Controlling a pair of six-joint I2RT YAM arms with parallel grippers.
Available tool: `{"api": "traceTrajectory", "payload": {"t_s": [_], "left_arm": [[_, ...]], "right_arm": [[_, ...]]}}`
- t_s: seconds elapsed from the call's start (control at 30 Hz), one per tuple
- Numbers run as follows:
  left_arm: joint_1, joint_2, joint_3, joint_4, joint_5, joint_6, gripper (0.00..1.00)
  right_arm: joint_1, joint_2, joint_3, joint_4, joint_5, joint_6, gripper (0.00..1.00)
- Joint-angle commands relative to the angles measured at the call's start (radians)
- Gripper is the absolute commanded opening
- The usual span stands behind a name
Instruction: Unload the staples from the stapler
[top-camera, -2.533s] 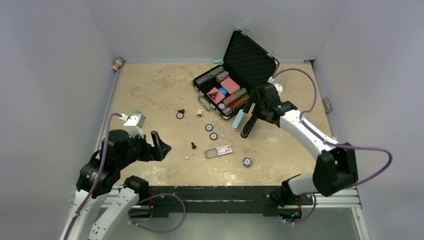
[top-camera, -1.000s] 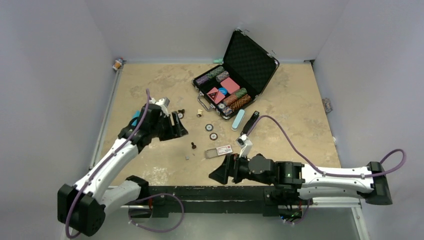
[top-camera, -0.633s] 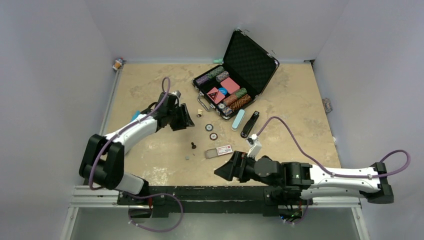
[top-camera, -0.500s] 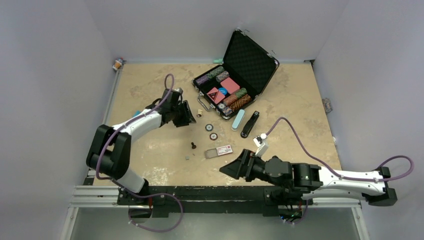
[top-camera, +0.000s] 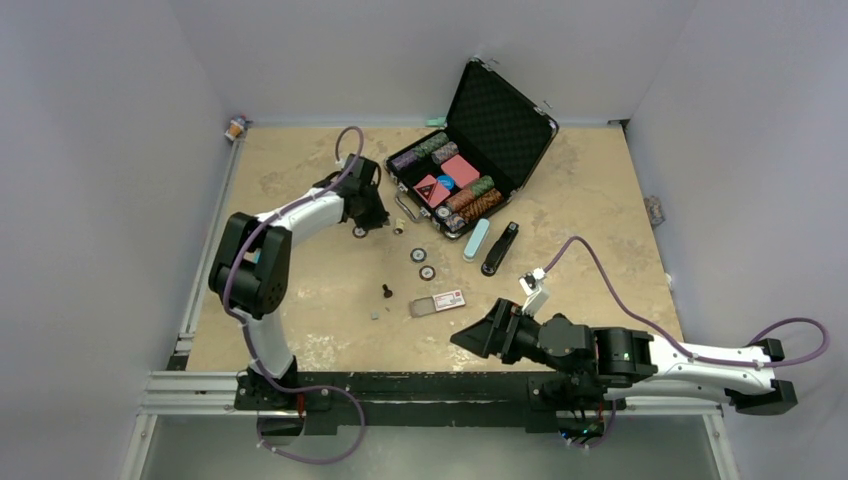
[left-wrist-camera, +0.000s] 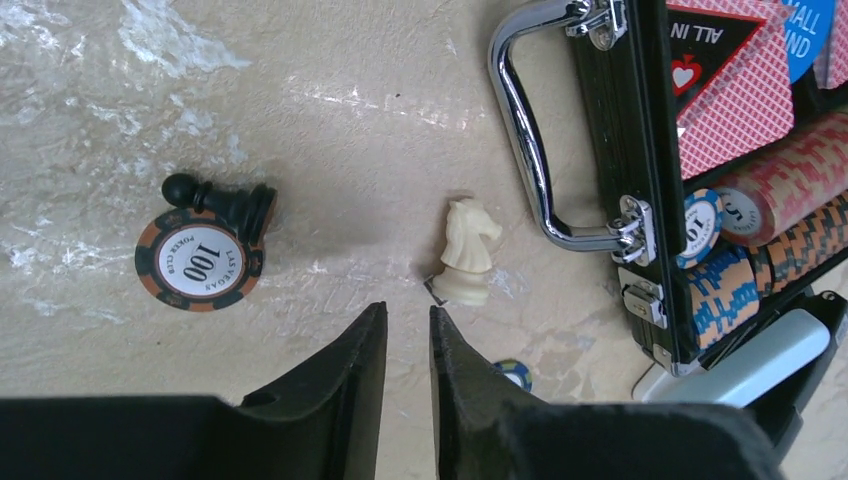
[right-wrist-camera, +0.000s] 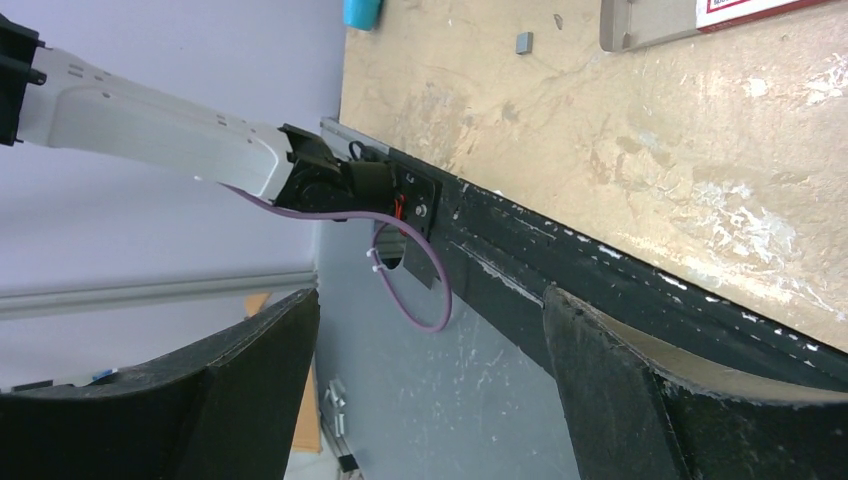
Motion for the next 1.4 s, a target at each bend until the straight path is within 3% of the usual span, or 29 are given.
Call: {"api": "traceTrajectory", "payload": {"t_s": [0.0, 0.07, 0.13, 0.43, 0.57, 0.83, 0.9, 1.07, 1.23, 1.37], "left_arm": [[0.006, 0.049, 0.069, -0.017, -0.025, -0.019, 0.29], [0.006, 0.065, 0.081, -0.015, -0.019, -0.012, 0.41], [0.006, 0.083, 0.095, -0.012, -0.019, -0.009, 0.44], [0.000, 0.181, 0.183, -0.091, -0.021, 0.047, 0.26], [-0.020, 0.205, 0.216, -0.168, -0.056, 0.113, 0.23], [-0.113, 0.195, 0.205, -0.168, -0.028, 0.238, 0.21], [-0.148, 0.183, 0.203, -0.200, -0.083, 0.258, 0.19], [-0.180, 0.047, -0.021, -0.065, -0.058, 0.231, 0.12], [-0.208, -0.093, -0.168, 0.024, -0.094, 0.239, 0.19], [-0.209, -0.084, -0.126, -0.005, -0.123, 0.275, 0.44]], "right_arm": [[0.006, 0.000, 0.024, 0.001, 0.027, 0.015, 0.86], [0.006, 0.002, 0.026, 0.003, 0.025, 0.013, 0.86], [0.006, 0.004, 0.025, 0.006, 0.023, 0.014, 0.86], [0.006, 0.006, 0.020, 0.013, 0.016, 0.011, 0.86], [0.006, 0.006, 0.017, 0.003, 0.018, 0.015, 0.86], [0.006, 0.009, 0.013, 0.012, 0.017, 0.023, 0.86], [0.006, 0.015, 0.014, 0.016, 0.014, 0.023, 0.86], [0.006, 0.031, 0.015, 0.032, 0.006, 0.025, 0.86], [0.006, 0.052, 0.011, 0.056, -0.001, 0.020, 0.85], [0.006, 0.069, 0.017, 0.065, 0.004, 0.017, 0.85]]}}
